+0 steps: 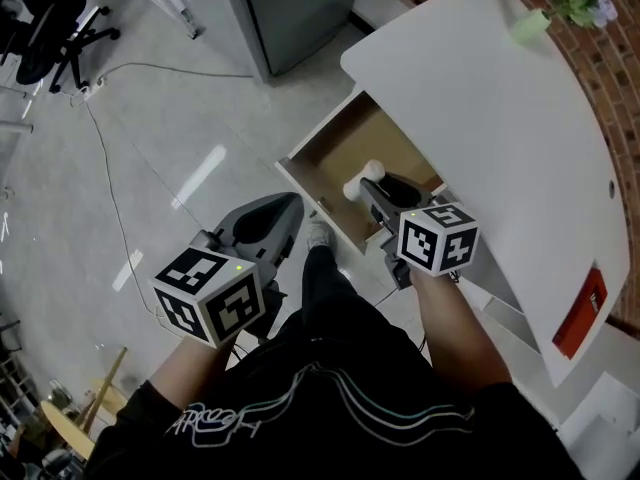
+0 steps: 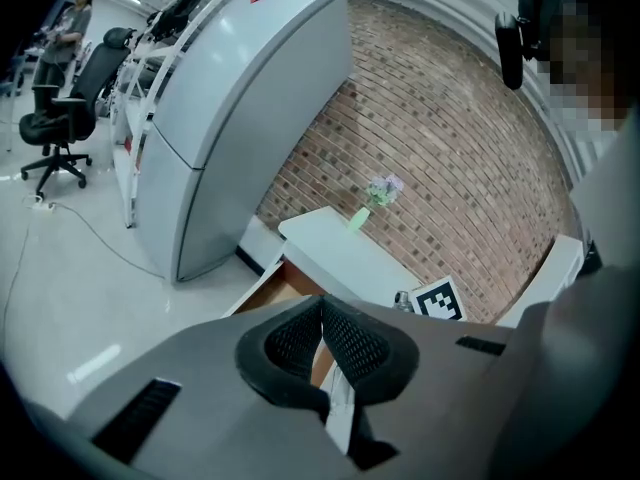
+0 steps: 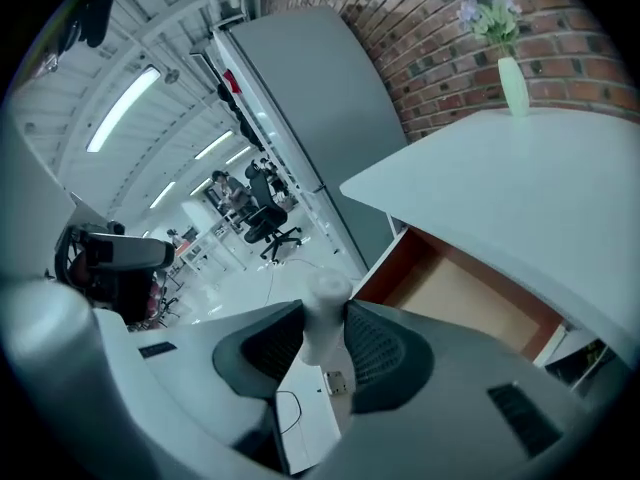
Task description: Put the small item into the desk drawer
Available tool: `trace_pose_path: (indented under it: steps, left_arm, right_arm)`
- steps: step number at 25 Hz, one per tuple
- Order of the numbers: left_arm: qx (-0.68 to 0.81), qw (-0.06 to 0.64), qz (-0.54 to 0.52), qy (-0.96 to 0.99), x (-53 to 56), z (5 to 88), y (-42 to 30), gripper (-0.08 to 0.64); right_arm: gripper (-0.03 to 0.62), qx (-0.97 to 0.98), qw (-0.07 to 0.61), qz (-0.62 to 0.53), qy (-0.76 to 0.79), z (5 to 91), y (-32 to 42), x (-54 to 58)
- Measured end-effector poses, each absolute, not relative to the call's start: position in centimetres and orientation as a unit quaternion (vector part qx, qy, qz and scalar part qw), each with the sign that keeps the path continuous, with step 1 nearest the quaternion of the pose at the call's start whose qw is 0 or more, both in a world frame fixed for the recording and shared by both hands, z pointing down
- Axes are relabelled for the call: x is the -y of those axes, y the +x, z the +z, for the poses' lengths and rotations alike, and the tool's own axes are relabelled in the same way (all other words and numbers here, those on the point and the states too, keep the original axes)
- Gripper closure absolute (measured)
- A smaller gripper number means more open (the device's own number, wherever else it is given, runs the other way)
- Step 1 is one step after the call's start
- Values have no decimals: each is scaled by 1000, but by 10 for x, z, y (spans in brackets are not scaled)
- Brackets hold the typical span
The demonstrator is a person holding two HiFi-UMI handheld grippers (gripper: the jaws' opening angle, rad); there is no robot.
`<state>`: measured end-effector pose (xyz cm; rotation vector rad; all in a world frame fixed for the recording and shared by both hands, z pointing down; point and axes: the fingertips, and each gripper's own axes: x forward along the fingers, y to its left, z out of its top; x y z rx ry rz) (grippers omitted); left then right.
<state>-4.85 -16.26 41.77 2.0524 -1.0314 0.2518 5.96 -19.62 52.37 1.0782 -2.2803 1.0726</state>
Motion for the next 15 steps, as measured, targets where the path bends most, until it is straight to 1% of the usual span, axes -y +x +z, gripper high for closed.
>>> trace_pose_path:
  steps: [3, 10, 15]
  left_arm:
    - [412, 408, 102, 808, 176, 428, -51, 538]
    - [422, 424, 123, 792, 191, 465, -59, 538]
    - [425, 438, 134, 781, 195, 495, -61, 538]
  right_arm:
    - [456, 808, 211, 391, 388, 548, 55, 210]
    - [456, 786, 213, 420, 401, 604, 49, 228]
    - [456, 775, 232, 428, 403, 647, 48, 237]
